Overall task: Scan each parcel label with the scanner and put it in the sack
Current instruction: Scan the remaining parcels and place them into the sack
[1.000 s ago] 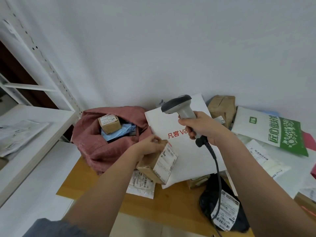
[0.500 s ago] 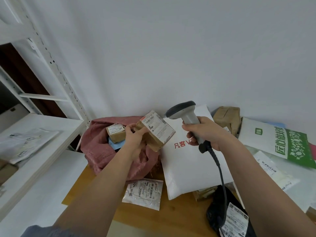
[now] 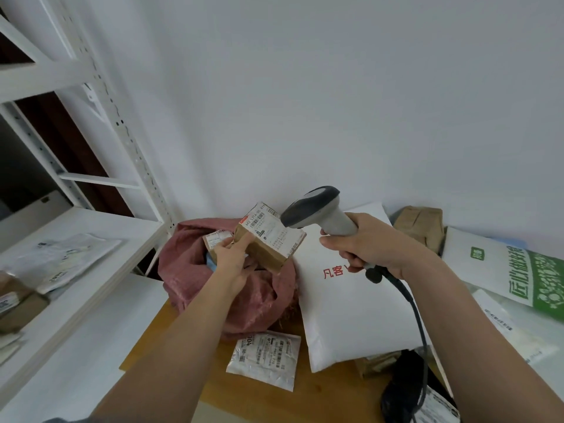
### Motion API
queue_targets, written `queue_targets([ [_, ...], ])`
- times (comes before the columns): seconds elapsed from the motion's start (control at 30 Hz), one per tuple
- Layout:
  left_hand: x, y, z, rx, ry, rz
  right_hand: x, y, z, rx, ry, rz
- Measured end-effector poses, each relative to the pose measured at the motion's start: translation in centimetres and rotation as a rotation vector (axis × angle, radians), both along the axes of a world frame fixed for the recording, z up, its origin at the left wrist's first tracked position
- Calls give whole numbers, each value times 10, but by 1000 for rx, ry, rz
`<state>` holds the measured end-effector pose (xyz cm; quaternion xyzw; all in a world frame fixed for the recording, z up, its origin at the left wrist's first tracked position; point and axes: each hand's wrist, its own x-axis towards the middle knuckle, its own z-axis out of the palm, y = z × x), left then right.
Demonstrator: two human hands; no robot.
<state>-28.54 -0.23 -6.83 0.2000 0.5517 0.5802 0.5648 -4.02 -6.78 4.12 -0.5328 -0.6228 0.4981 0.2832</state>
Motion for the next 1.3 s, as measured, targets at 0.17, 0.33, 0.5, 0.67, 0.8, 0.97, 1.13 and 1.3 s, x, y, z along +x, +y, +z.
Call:
queue_targets([
  [0.17, -11, 0, 4, -2, 46, 7, 0, -9, 12, -7, -14, 40],
  [0.33, -18, 0, 5, -9, 75, 3, 1, -16, 21, 16, 8, 51],
  [0.5, -23, -3, 1, -39, 88, 23, 2, -22, 27, 22, 50, 56],
  [0.67, -28, -6, -2, -67, 113, 1, 3, -27, 29, 29, 42, 63],
  [0.8, -35, -7, -4, -84, 122, 2, -1, -27, 29, 26, 52, 62],
  [0.97, -47, -5, -8, -65, 137, 132, -12, -23, 23, -2, 119, 54],
  [1.13, -69, 1, -8, -24, 408, 397, -27, -14, 12, 3, 142, -18],
  [1.3, -85, 19, -34, -40, 363, 289, -40, -4, -4, -39, 152, -31],
])
